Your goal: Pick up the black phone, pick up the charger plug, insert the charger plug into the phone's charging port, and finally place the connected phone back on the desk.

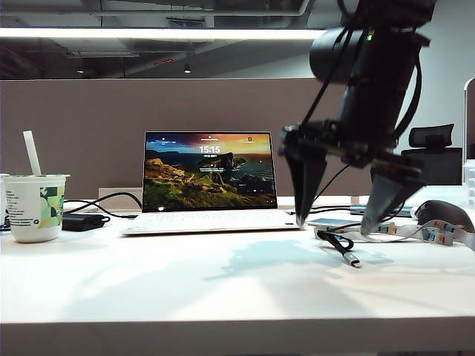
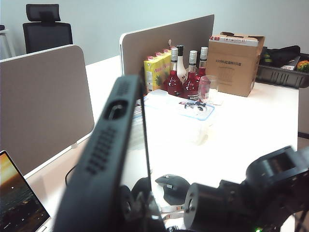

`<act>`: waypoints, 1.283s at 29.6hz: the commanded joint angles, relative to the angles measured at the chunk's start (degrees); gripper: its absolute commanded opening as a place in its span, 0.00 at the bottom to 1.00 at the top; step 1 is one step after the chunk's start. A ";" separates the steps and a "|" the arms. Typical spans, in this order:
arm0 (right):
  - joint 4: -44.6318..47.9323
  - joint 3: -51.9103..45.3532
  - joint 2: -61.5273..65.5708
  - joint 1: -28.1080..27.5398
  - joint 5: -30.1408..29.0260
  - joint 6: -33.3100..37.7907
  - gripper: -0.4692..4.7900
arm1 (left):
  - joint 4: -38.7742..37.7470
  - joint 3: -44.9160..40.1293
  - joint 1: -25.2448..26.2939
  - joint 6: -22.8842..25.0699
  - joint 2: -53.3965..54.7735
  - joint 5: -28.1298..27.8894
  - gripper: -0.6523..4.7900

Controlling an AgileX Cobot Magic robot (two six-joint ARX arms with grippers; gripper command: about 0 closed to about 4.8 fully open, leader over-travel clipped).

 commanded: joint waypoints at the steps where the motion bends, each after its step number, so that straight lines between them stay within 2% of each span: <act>1: -0.59 0.07 1.18 0.04 0.13 0.50 0.96 | 1.97 0.46 -0.04 0.20 -0.68 0.50 0.11; 4: -0.55 0.07 2.21 0.02 0.17 0.50 0.96 | 1.88 0.46 -0.04 0.17 -0.83 0.48 0.11; 7: -0.76 0.07 2.89 0.02 0.15 0.50 0.90 | 1.86 0.46 -0.04 0.17 -0.92 0.48 0.11; 15: -2.36 0.04 2.89 -0.02 0.61 0.74 0.90 | 1.79 0.46 -0.04 0.00 -0.94 0.50 0.11; 17: -3.04 0.04 2.89 -0.02 0.79 0.72 0.81 | 1.79 0.46 -0.04 0.00 -0.94 0.50 0.11; 20: -3.19 0.04 2.89 -0.02 0.76 0.72 0.61 | 1.79 0.46 -0.04 -0.02 -0.94 0.50 0.11; 24: -3.02 0.04 2.89 -0.02 1.53 0.70 0.48 | 1.77 0.46 -0.07 -0.42 -0.94 0.50 0.11; 35: -1.57 0.04 2.89 -0.02 1.62 0.70 0.46 | 1.62 0.46 -0.07 -0.42 -0.94 0.50 0.11; 36: -1.60 0.04 2.89 -0.02 1.60 0.70 0.40 | 1.62 0.46 -0.07 -0.42 -0.94 0.50 0.11; 38: -1.64 0.04 2.89 -0.02 1.31 0.66 0.13 | 1.62 0.46 -0.07 -0.39 -0.94 0.50 0.11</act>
